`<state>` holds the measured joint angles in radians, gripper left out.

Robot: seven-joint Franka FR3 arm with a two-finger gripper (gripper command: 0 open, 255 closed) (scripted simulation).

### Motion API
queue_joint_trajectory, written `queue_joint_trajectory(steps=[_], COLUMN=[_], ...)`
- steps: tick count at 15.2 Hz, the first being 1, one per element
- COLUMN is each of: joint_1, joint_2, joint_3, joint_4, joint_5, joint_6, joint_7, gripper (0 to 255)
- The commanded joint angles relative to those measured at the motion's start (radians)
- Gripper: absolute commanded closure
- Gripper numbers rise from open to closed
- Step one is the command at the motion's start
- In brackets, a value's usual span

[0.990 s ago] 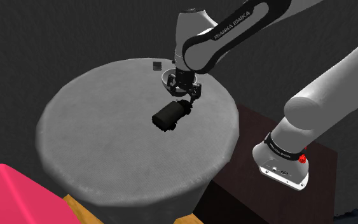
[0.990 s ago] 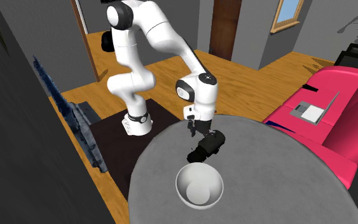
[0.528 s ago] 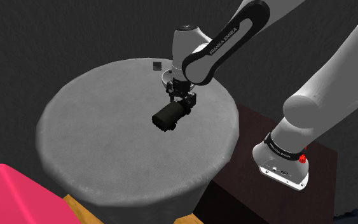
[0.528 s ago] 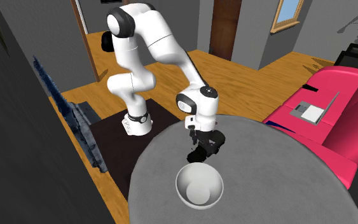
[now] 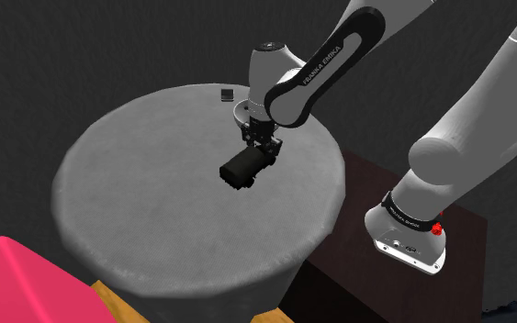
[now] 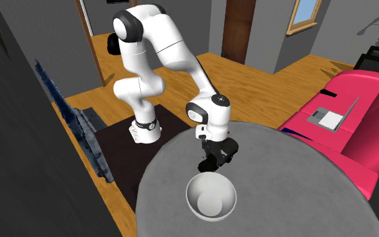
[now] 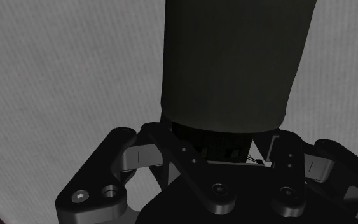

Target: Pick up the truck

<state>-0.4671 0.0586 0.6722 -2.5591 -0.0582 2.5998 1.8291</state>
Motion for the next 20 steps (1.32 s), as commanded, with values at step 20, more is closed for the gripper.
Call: queue_joint_trajectory(steps=[20], joint_1=[0.019], joint_2=[-0.215], joint_3=[-0.006], joint_4=[0.041], joint_5=[0.209], joint_6=[-0.215], joint_7=[-0.152], gripper=[255])
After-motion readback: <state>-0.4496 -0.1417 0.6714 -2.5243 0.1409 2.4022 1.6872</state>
